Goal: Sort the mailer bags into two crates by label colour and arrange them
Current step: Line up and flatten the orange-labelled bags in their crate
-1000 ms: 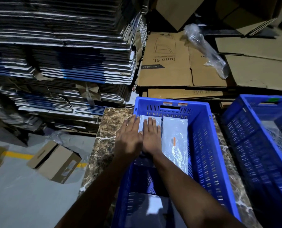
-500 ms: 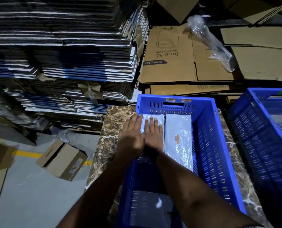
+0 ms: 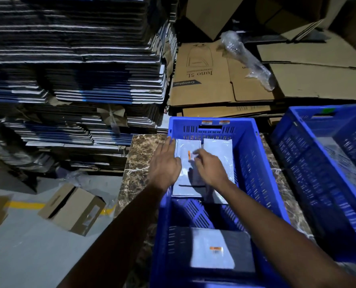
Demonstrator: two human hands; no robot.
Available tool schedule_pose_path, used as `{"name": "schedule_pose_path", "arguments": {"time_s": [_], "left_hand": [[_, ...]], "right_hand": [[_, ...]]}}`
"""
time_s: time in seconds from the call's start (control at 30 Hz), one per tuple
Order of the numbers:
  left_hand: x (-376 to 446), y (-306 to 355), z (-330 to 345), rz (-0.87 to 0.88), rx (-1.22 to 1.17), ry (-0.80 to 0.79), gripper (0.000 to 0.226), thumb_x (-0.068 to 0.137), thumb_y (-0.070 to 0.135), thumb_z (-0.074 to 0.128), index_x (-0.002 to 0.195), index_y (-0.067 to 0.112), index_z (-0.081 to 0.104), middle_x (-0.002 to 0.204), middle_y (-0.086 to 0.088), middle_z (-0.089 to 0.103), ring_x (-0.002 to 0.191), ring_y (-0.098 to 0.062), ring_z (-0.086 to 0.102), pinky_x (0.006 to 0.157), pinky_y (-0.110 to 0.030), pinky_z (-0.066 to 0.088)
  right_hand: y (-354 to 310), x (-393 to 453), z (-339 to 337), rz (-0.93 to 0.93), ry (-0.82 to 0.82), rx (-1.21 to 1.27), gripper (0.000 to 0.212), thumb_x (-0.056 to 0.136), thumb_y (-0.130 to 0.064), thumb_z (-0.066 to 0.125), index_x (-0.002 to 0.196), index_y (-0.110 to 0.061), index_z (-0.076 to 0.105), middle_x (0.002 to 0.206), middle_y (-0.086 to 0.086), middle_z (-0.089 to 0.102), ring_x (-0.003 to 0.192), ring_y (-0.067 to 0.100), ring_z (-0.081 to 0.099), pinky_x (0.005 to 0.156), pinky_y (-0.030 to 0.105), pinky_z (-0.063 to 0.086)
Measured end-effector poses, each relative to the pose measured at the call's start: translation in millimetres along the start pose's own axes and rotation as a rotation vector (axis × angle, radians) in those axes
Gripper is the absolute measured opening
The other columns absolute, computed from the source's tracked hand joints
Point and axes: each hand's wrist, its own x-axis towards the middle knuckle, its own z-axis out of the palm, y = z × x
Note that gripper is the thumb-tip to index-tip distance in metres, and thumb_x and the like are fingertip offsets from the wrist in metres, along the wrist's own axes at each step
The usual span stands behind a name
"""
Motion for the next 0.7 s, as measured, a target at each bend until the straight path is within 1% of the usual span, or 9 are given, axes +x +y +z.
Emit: {"name": "schedule_pose_path", "arguments": {"time_s": [0.03,0.1,0.2,0.27,0.33,0.4,0.47,0.63,0.7], "left_hand": [[0,1,-1,-0.004,-0.001,0.004,0.064,0.099,0.025,0.039,0.158,0.017,0.015,0.166,-0.001,0.009,0.152,-0.022,0.010,0.123,-0.034,0.005],[2,0,-1,-0.026,-0.023,0.003,0.063,0.098,0.027,0.039,0.157,0.018,0.018,0.166,0.000,0.013,0.152,-0.022,0.011,0.123,-0.038,0.010],[2,-2,3,-0.043,-0.024,0.023,0.061,0.097,0.029,0.039,0.156,0.017,0.026,0.164,-0.001,0.020,0.151,-0.022,0.016,0.122,-0.039,0.017],[1,-2,3,-0.039,-0.016,0.037,0.060,0.097,0.030,0.040,0.155,0.016,0.029,0.163,-0.003,0.023,0.150,-0.022,0.018,0.121,-0.038,0.018],[2,-3,3,-0.038,-0.023,0.041,0.059,0.097,0.029,0.040,0.154,0.016,0.030,0.163,-0.003,0.025,0.150,-0.022,0.019,0.121,-0.038,0.019],[1,-3,4,-0.039,-0.035,0.038,0.059,0.097,0.028,0.039,0.154,0.015,0.031,0.163,-0.004,0.025,0.150,-0.022,0.018,0.122,-0.039,0.019],[0,-4,4,-0.034,-0.040,0.033,0.059,0.097,0.028,0.039,0.154,0.015,0.031,0.163,-0.005,0.024,0.150,-0.023,0.018,0.122,-0.040,0.019],[-3,-6,6,-0.018,-0.069,0.033,0.058,0.097,0.029,0.039,0.154,0.017,0.031,0.164,-0.004,0.021,0.151,-0.021,0.016,0.121,-0.039,0.018],[-2,-6,5,-0.019,-0.088,0.047,0.057,0.098,0.027,0.040,0.153,0.016,0.033,0.164,-0.004,0.022,0.151,-0.021,0.016,0.120,-0.038,0.018]], "right_hand": [[3,-18,-5,0.004,-0.048,0.012,0.026,0.098,-0.031,0.046,0.109,-0.015,0.063,0.099,0.009,0.072,0.092,0.030,0.066,0.078,0.038,0.050],[11,-59,-8,0.010,-0.236,-0.025,0.031,0.096,-0.041,0.045,0.095,-0.015,0.063,0.089,0.009,0.072,0.084,0.030,0.067,0.076,0.039,0.051],[21,-108,-1,0.054,-0.735,-0.175,0.033,0.091,-0.047,0.062,0.105,-0.018,0.066,0.099,0.006,0.072,0.092,0.022,0.066,0.084,0.033,0.051],[25,-124,6,0.039,-0.928,-0.293,0.045,0.083,-0.044,0.076,0.115,-0.015,0.063,0.105,0.008,0.070,0.097,0.023,0.064,0.080,0.032,0.047],[24,-127,8,-0.015,-0.940,-0.383,0.046,0.075,-0.036,0.083,0.110,-0.013,0.064,0.100,0.010,0.069,0.091,0.025,0.062,0.071,0.033,0.041],[22,-123,3,-0.031,-0.868,-0.406,0.034,0.072,-0.031,0.084,0.095,-0.013,0.065,0.083,0.005,0.062,0.077,0.024,0.053,0.064,0.032,0.034],[21,-120,-5,0.024,-0.799,-0.307,0.028,0.071,-0.029,0.086,0.081,-0.016,0.064,0.070,-0.001,0.057,0.068,0.018,0.049,0.061,0.031,0.034],[31,-120,-21,0.133,-0.645,0.017,0.018,0.073,-0.026,0.088,0.073,-0.017,0.073,0.072,0.011,0.072,0.059,0.010,0.059,0.057,0.021,0.045],[34,-118,-26,0.127,-0.578,0.090,0.018,0.076,-0.027,0.086,0.066,-0.022,0.072,0.067,0.004,0.070,0.061,0.005,0.058,0.059,0.020,0.045]]}}
